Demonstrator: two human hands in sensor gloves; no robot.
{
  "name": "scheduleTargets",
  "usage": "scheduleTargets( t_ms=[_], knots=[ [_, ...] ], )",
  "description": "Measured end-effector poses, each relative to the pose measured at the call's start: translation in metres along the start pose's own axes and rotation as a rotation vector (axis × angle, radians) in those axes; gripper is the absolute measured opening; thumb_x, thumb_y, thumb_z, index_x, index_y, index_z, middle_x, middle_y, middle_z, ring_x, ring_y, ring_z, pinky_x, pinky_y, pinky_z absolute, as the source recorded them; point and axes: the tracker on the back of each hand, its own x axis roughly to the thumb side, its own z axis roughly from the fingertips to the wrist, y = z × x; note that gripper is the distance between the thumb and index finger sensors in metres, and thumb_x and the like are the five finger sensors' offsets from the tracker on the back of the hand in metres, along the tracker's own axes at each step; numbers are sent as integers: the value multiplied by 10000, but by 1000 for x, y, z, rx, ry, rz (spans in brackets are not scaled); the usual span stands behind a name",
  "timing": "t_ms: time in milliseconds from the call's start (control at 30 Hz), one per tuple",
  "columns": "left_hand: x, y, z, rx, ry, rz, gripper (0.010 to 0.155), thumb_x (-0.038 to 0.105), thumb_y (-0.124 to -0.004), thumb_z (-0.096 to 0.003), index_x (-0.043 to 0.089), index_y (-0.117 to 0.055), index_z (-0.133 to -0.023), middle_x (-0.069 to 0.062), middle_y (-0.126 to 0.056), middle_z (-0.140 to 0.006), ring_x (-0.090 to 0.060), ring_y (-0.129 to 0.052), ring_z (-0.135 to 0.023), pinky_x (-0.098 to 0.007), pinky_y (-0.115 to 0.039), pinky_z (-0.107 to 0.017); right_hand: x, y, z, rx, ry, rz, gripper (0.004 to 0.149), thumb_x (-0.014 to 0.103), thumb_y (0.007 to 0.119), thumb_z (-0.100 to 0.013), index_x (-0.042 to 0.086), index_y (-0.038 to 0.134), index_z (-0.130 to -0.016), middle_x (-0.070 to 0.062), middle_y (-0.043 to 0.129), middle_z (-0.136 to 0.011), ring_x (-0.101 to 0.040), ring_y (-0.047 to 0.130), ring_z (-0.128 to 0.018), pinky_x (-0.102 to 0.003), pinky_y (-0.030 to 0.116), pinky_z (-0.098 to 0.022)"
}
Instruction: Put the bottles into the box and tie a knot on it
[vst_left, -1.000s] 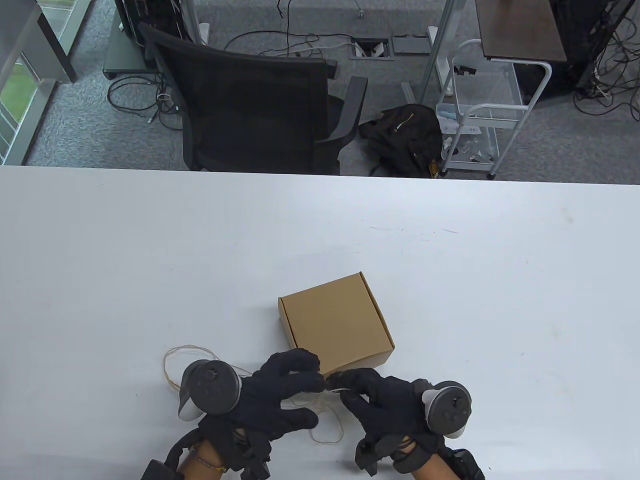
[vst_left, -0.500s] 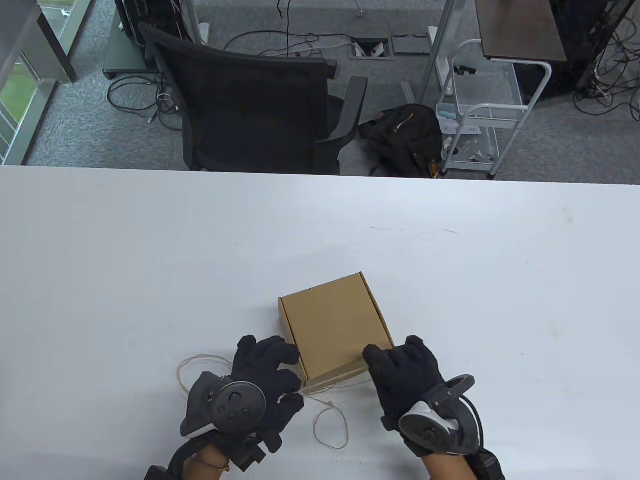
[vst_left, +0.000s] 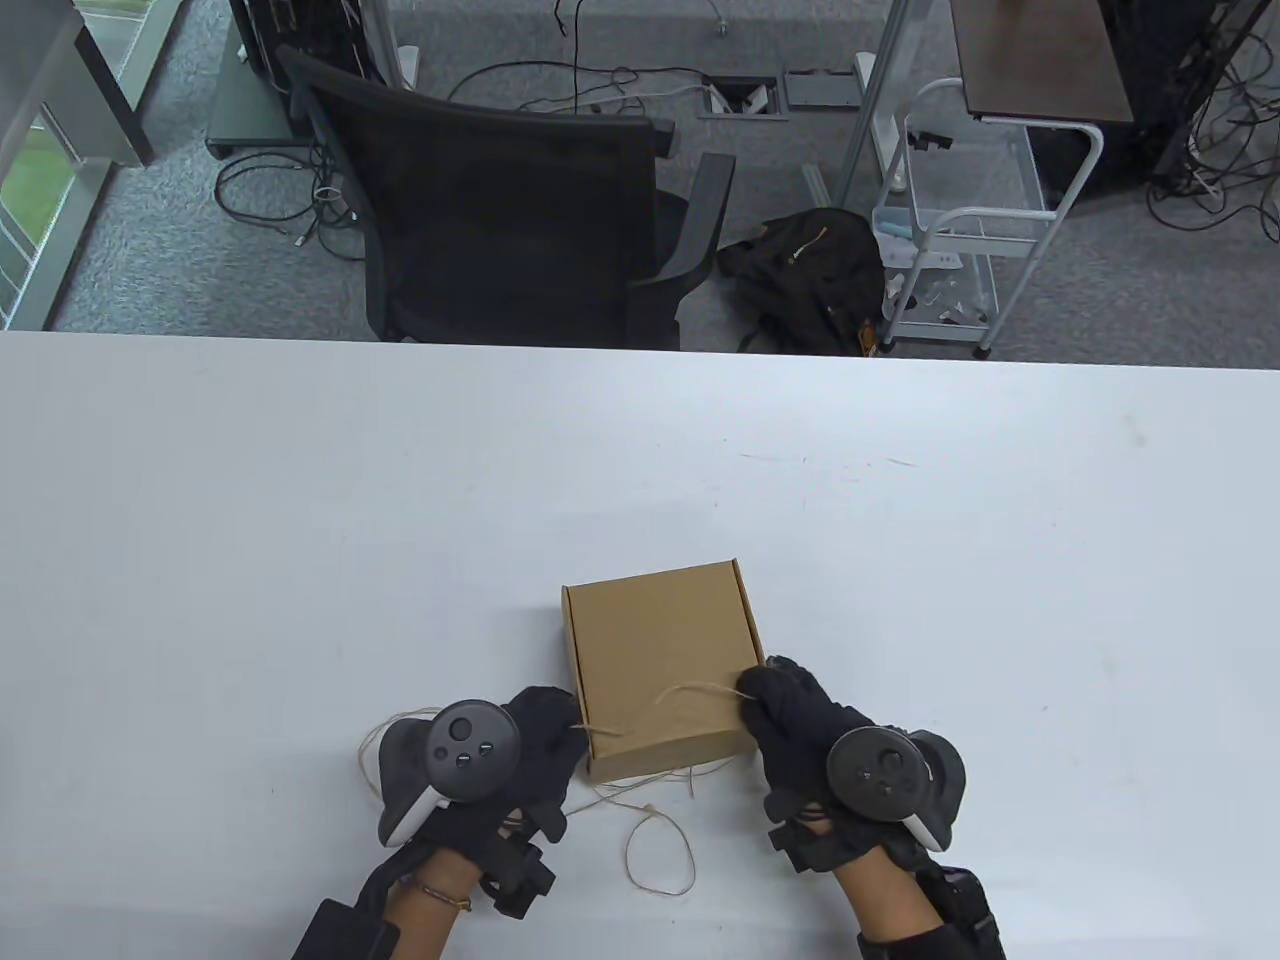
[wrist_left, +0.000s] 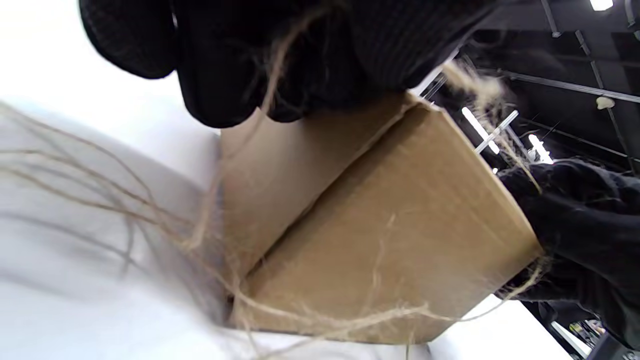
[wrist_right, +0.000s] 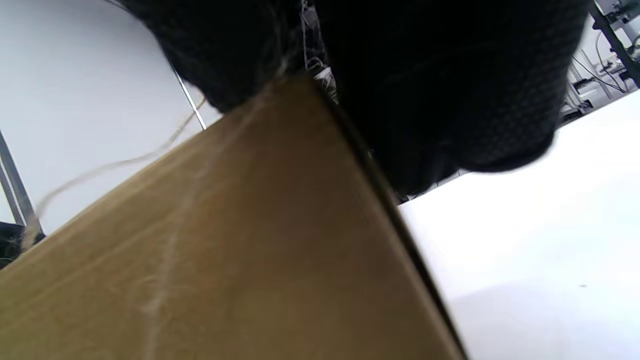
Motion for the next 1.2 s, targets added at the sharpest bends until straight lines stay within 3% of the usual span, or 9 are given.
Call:
scheduleTargets(
  t_ms=[233,367,500,633,767,933,1067,1200],
  knots=[
    [-16,14,3,-52,12,79,457,358,-848,-491,46,-921,-818,-239,-947,-967,-515,-965,-822,-684,-719,-633,-3,-11,8,82,25,-106,432,262,922,-419,71,882,-804,-188,1048,-538,-267,1095,-339,-436,964,-250],
    [-16,23,4,-3,3,65,454,368,-856,-492,69,-933,-824,-222,-946,-978,-505,-960,-837,-683,-708,-645,-8,-21,7,158,47,-218,504,205,951,-392,55,844,-861,-151,1016,-627,-308,1044,-432,-488,904,-340],
    [-20,31,3,111,2,78,455,374,-861,-492,87,-932,-837,-210,-935,-996,-503,-947,-855,-687,-699,-650,-6,-29,5,92,9,9,552,143,961,-368,84,818,-898,-138,973,-699,-333,994,-534,-542,846,-434],
    [-27,30,0,196,30,28,458,382,-851,-498,112,-910,-863,-202,-905,-1024,-506,-915,-886,-691,-683,-659,-7,-17,2,-48,-27,119,464,225,901,-425,115,845,-873,-123,977,-691,-366,994,-572,-560,846,-446],
    [-32,25,-3,223,52,-22,461,392,-841,-506,136,-890,-887,-198,-886,-1040,-505,-896,-904,-695,-668,-667,-16,-2,-1,-72,12,142,443,284,892,-445,109,865,-851,-110,1001,-642,-335,1023,-522,-531,874,-411],
    [-33,10,-11,172,51,-178,457,388,-839,-505,156,-887,-896,-196,-883,-1047,-515,-878,-920,-710,-645,-673,-23,16,-4,51,26,191,409,289,895,-441,107,916,-806,-108,1022,-601,-335,1027,-500,-538,868,-403],
    [-27,-1,-14,148,21,-296,455,387,-842,-504,165,-895,-898,-188,-888,-1047,-515,-873,-927,-715,-633,-678,-23,22,-3,104,4,217,396,261,891,-442,110,918,-807,-123,993,-661,-381,969,-597,-589,802,-474],
    [-25,-11,-17,116,-6,-386,462,385,-836,-505,165,-887,-907,-183,-875,-1062,-511,-860,-943,-718,-624,-682,-24,32,-3,192,-4,222,388,256,887,-442,66,927,-777,-239,805,-902,-521,733,-806,-669,658,-566]
  ],
)
